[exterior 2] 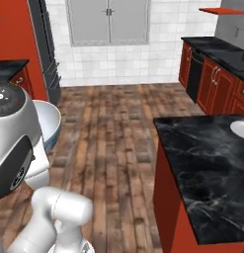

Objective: Move the bowls from the cabinet to the plates on the dining table.

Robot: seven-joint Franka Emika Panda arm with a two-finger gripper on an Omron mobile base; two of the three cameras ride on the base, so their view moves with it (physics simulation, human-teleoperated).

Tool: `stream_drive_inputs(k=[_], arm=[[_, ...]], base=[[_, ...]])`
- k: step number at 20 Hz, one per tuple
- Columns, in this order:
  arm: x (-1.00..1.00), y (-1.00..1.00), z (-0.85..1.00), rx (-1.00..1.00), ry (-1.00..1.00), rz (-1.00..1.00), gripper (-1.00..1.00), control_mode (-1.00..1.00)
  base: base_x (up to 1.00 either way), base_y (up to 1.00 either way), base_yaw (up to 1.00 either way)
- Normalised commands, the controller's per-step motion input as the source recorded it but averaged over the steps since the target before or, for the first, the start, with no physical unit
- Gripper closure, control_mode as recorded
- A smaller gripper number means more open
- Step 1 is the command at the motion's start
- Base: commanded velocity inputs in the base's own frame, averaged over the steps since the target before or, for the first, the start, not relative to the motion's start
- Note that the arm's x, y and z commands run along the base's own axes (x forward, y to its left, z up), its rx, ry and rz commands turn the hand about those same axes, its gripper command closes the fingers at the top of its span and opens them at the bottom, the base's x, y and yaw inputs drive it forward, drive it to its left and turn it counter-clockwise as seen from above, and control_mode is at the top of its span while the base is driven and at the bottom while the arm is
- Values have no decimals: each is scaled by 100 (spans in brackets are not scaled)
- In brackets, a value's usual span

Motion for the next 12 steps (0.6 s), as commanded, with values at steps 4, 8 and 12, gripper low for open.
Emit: stream_drive_inputs(k=[4, 8, 12], arm=[[0, 0, 0, 0, 0, 0, 100, 100], [0, 0, 0, 0, 0, 0, 100, 100], [0, 0, 0, 0, 0, 0, 100, 100]], base=[[4, 25, -37], [74, 71, -28], [100, 68, -23]])
